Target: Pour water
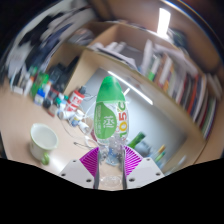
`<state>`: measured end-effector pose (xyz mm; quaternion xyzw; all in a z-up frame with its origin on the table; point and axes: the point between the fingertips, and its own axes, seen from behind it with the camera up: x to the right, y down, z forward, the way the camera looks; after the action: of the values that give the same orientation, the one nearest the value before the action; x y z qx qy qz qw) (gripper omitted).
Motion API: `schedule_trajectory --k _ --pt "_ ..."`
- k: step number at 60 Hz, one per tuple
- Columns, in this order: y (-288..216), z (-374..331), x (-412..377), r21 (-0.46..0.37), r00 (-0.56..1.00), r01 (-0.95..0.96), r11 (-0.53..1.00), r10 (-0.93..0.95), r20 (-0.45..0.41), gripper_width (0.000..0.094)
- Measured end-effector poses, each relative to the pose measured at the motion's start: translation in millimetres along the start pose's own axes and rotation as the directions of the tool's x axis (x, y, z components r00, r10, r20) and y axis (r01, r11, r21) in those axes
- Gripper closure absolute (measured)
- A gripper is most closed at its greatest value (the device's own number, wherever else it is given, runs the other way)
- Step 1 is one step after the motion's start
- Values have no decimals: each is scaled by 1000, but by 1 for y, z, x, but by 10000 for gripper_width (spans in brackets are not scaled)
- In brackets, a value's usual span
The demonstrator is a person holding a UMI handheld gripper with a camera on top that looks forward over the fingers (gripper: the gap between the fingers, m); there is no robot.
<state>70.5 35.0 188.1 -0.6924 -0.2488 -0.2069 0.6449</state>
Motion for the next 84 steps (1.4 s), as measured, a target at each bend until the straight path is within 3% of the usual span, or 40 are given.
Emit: schedule_trajectory --k 6,9,12,13,21,33,41,42,55,65,71,84 --pt "19 -6 -33 10 911 -410 912 410 46 622" --pt "26 -9 -23 -37 843 -526 849 527 104 621" --pt "38 -8 -22 -42 802 -589 807 590 95 621" --pt "42 -8 -42 -9 790 -610 792 609 64 621" --pt "67 -6 -45 -47 762 -641 766 643 79 622" --pt "65 -6 -67 -33 744 -658 752 656 123 600" --pt "88 -4 -82 -101 751 -640 761 648 126 565" --pt "80 -4 -78 -67 750 -646 761 648 134 561" --pt "83 -7 -85 -90 769 -614 784 620 158 539" --pt "86 -6 -84 -99 771 -612 785 620 149 379" --pt "102 -7 -86 -170 772 -607 776 627 105 74" --pt "99 -42 -70 -95 768 -629 772 636 80 88"
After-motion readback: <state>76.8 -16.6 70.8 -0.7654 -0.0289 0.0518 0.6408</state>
